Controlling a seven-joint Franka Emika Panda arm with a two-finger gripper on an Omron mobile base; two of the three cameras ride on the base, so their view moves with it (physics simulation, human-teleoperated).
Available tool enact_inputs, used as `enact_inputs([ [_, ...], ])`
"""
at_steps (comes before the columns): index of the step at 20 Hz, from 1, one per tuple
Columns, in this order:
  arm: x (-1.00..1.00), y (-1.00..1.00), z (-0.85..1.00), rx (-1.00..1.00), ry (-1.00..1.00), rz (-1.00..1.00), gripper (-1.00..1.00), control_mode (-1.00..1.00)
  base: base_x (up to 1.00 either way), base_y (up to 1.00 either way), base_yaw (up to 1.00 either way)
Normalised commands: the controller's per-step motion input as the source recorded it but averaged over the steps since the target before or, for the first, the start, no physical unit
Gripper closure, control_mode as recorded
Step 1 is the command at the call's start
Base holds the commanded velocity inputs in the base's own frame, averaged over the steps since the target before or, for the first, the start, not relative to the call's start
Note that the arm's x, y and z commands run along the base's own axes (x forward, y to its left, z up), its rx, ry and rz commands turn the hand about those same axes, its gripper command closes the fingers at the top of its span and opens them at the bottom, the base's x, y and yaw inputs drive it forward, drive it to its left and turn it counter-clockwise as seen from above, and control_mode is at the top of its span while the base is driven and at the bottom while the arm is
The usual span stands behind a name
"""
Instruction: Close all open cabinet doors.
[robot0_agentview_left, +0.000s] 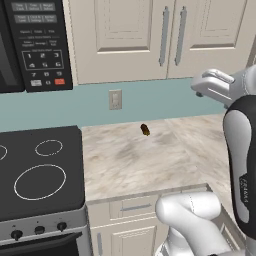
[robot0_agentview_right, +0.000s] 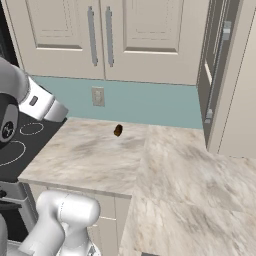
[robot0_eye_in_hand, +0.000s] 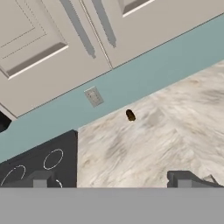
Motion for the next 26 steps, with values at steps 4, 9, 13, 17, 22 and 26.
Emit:
enact_inputs([
  [4, 0.0, 0.0, 0.0, 0.0, 0.04, 0.0, -1.0, -1.0, 0.0, 0.0, 0.0],
  [9, -0.01, 0.01, 0.0, 0.0, 0.0, 0.0, -1.0, -1.0, 0.0, 0.0, 0.0],
  [13, -0.11, 0.0, 0.0, 0.0, 0.0, 0.0, -1.0, -1.0, 0.0, 0.0, 0.0],
  [17, -0.05, 0.04, 0.0, 0.0, 0.0, -0.02, -1.0, 1.0, -0.06, 0.01, 0.0],
  [22, 0.0, 0.0, 0.0, 0.0, 0.0, 0.0, -1.0, 1.0, -0.61, 0.08, 0.0],
  [26, 0.0, 0.0, 0.0, 0.0, 0.0, 0.0, -1.0, 1.0, -0.69, 0.19, -0.03],
])
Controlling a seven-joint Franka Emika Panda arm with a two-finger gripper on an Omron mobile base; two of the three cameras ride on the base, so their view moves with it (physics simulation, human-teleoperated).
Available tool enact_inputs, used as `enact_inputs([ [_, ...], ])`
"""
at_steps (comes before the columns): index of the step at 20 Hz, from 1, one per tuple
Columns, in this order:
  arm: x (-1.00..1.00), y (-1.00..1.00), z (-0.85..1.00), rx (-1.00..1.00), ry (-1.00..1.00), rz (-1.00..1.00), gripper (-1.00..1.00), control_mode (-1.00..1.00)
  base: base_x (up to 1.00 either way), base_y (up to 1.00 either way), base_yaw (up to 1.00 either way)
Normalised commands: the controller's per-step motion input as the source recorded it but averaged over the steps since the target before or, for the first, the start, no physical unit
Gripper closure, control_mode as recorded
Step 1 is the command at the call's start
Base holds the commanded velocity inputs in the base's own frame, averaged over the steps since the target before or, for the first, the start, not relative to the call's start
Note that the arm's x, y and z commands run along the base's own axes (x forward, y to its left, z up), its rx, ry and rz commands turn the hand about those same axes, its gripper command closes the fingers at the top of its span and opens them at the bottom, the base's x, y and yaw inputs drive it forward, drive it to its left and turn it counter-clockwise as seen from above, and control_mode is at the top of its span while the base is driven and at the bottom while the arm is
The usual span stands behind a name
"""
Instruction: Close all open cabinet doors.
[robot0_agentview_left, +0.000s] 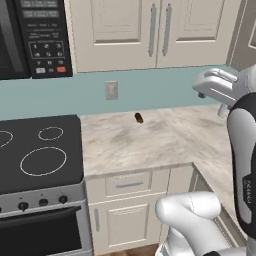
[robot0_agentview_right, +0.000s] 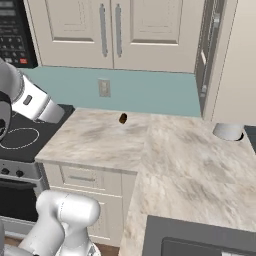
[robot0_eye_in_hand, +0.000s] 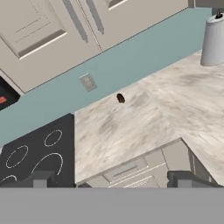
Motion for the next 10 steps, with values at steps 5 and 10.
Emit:
enact_inputs([
  [5, 0.0, 0.0, 0.0, 0.0, 0.0, 0.0, -1.0, 1.0, -0.19, 0.26, 0.0],
  [10, 0.0, 0.0, 0.0, 0.0, 0.0, 0.0, -1.0, 1.0, 0.0, 0.69, 0.21],
])
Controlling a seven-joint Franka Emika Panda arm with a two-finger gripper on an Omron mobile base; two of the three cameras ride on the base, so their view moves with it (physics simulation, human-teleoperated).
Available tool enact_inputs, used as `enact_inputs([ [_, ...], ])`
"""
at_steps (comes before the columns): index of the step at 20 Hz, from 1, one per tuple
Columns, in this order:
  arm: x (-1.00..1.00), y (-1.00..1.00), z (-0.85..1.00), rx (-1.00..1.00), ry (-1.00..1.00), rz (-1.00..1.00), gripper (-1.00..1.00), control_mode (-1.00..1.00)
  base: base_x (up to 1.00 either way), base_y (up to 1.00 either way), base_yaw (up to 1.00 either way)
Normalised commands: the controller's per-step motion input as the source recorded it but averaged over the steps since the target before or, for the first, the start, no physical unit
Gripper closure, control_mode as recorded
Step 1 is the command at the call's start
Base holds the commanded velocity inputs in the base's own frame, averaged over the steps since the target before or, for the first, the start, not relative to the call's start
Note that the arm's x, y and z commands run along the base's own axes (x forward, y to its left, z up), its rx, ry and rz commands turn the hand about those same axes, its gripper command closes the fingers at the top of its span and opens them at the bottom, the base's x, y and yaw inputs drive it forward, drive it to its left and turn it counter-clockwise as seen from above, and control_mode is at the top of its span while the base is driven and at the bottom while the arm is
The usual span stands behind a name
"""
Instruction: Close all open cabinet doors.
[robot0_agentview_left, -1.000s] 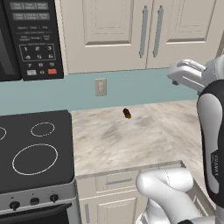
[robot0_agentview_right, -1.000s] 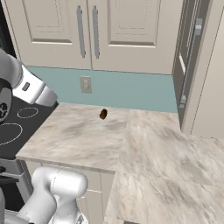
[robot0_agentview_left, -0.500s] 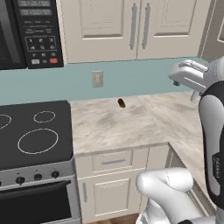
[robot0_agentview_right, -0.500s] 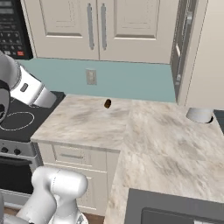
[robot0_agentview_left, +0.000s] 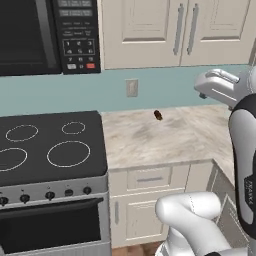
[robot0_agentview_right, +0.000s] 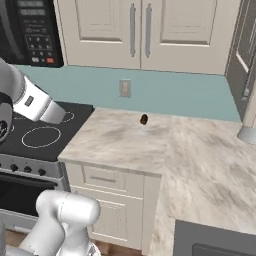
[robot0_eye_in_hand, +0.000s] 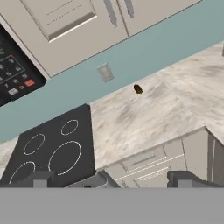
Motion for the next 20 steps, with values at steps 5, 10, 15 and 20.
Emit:
enact_inputs([
  [5, 0.0, 0.0, 0.0, 0.0, 0.0, 0.0, -1.0, 1.0, 0.0, 0.57, 0.51],
  [10, 0.0, 0.0, 0.0, 0.0, 0.0, 0.0, -1.0, 1.0, 0.01, 0.22, 0.77],
  [15, 0.0, 0.0, 0.0, 0.0, 0.0, 0.0, -1.0, 1.0, 0.0, 0.06, 0.76],
  [20, 0.0, 0.0, 0.0, 0.0, 0.0, 0.0, -1.0, 1.0, 0.14, 0.05, 0.4],
])
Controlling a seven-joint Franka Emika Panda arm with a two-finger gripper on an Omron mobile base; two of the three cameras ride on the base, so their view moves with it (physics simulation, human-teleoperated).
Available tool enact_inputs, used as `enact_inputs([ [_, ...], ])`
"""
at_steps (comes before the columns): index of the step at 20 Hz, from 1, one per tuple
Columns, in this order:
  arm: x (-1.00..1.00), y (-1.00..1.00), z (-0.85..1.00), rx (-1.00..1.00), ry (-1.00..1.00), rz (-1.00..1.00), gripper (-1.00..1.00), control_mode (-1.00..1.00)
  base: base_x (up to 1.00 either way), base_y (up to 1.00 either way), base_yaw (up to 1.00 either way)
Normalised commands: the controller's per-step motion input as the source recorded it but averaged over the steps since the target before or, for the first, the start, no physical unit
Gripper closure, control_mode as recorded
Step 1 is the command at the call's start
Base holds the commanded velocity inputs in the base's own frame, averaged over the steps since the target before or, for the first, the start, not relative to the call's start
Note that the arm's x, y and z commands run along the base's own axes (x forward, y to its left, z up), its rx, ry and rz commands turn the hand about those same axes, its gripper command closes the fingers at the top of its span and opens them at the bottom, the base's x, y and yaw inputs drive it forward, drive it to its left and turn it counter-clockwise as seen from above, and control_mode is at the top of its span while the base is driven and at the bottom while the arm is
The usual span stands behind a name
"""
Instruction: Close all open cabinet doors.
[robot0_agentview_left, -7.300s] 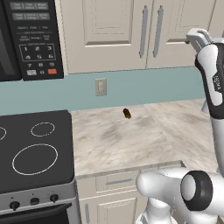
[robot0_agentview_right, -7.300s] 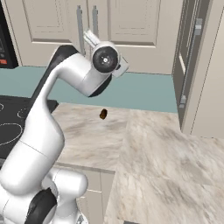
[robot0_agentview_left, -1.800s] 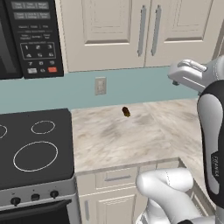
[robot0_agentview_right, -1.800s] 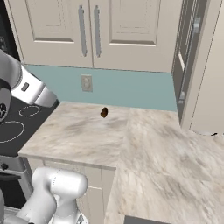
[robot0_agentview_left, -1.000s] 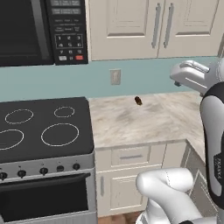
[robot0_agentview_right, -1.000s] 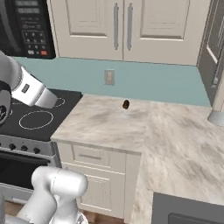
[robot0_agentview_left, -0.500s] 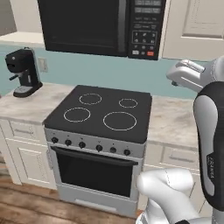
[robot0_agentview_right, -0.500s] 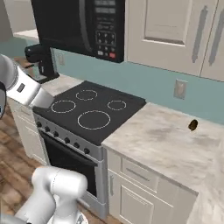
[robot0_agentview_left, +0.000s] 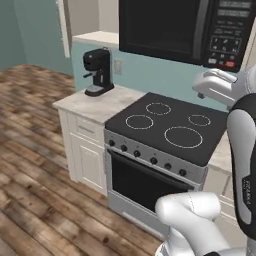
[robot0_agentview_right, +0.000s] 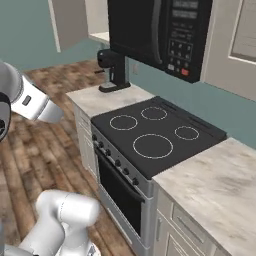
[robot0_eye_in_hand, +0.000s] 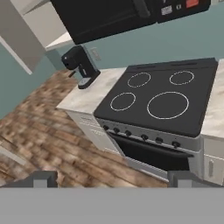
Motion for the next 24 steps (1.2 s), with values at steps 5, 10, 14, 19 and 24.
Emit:
enact_inputs([
  [5, 0.0, 0.0, 0.0, 0.0, 0.0, 0.0, -1.0, 1.0, 0.72, 0.53, -0.02],
  [10, 0.0, 0.0, 0.0, 0.0, 0.0, 0.0, -1.0, 1.0, 0.64, 0.94, -0.07],
  [14, 0.0, 0.0, 0.0, 0.0, 0.0, 0.0, -1.0, 1.0, 0.36, 1.0, -0.08],
  [19, 0.0, 0.0, 0.0, 0.0, 0.0, 0.0, -1.0, 1.0, 0.07, 0.95, -0.16],
  [24, 0.0, 0.0, 0.0, 0.0, 0.0, 0.0, -1.0, 1.0, -0.01, 0.74, -0.34],
])
